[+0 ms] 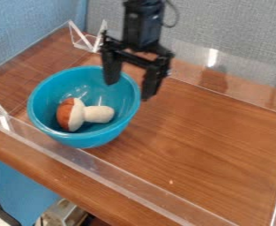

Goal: Remove the mushroom from inside the blue bowl and put it on the table

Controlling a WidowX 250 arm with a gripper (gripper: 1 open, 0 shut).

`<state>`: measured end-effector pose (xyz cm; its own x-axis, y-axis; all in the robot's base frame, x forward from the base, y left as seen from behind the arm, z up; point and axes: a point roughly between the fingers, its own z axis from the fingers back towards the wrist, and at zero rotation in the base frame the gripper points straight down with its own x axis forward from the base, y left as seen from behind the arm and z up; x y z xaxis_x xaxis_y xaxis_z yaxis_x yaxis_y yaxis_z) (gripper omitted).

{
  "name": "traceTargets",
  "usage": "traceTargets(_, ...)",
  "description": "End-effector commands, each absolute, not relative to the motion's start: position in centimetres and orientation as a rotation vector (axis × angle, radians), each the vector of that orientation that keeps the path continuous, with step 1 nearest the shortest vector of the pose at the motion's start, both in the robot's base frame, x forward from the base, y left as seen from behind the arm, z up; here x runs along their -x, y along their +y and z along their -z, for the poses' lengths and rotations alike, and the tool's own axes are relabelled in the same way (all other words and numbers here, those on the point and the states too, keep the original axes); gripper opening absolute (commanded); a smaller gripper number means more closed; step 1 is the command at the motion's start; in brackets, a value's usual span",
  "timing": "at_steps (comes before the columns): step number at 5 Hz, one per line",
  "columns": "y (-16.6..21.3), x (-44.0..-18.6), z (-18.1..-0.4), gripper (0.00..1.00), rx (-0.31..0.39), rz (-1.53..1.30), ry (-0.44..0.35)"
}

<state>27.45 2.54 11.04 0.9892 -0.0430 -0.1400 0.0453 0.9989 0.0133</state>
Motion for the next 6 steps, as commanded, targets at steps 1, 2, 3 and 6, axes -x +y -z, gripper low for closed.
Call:
traceTargets(1,5.1,-26.6,-11.9,1.0,-0.038,0.078,0.098)
traceTargets(2,7.2,-25.7,-11.1,1.0,-0.051,0.111,0.105)
traceTargets(3,8.5,-25.3,-9.9,1.0,-0.057,0.134,0.116)
traceTargets(6,9.8,-25.0,-6.0,1.0,-0.039,0.182,0.152)
